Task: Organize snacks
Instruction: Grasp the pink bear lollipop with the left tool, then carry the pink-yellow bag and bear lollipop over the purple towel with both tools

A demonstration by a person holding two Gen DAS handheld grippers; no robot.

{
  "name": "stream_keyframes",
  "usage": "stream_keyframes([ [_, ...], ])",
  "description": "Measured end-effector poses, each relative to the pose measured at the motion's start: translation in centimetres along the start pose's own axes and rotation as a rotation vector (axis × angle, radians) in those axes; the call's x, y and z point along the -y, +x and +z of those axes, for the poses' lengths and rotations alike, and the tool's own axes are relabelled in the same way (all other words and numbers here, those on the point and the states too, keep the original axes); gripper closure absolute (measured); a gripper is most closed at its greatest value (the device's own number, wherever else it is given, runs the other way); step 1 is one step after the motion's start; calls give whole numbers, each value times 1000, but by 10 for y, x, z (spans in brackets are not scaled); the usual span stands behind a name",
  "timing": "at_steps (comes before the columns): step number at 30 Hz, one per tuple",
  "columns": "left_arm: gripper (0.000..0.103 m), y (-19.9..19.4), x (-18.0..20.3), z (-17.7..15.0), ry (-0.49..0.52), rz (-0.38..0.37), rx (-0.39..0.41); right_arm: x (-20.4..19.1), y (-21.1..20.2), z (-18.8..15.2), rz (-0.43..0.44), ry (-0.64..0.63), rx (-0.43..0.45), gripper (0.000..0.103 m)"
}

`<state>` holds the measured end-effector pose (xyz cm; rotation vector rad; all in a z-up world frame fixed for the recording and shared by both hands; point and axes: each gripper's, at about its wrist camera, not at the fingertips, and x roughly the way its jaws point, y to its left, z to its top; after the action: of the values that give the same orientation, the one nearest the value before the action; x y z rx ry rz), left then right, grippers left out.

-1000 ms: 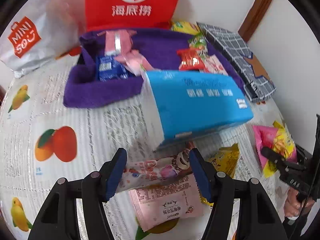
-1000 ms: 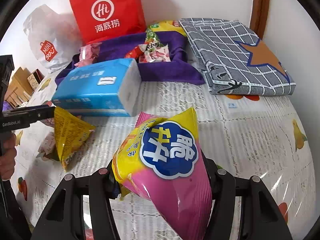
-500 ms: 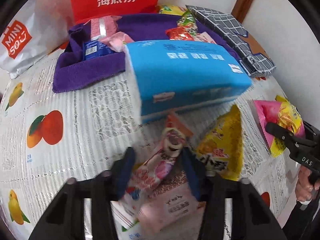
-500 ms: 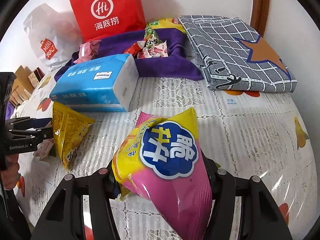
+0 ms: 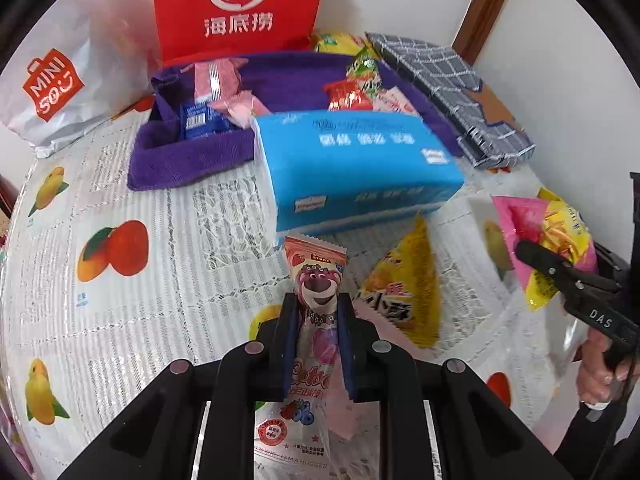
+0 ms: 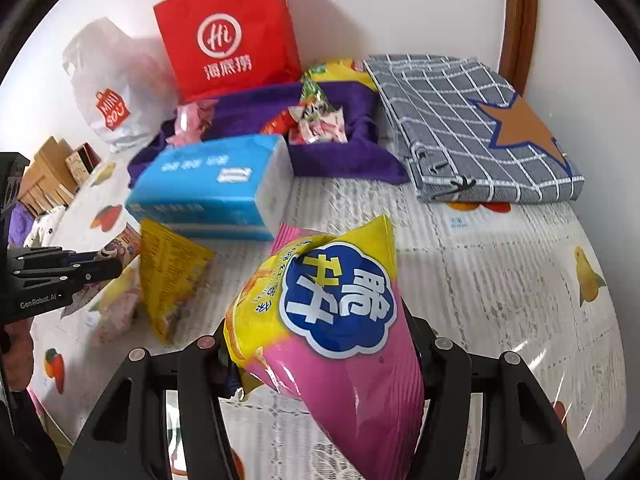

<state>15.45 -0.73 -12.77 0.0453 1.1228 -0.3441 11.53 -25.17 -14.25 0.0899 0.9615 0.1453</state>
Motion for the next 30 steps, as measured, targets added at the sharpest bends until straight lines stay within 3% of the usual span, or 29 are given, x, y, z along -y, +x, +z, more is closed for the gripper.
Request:
stream_keyframes([
  [15, 85, -54, 10, 30, -12, -41, 147, -25, -29, 39, 2, -53, 85, 44],
  [30, 85, -72, 3, 68, -58, -33, 204, -38, -29, 88, 16, -54, 133, 44],
])
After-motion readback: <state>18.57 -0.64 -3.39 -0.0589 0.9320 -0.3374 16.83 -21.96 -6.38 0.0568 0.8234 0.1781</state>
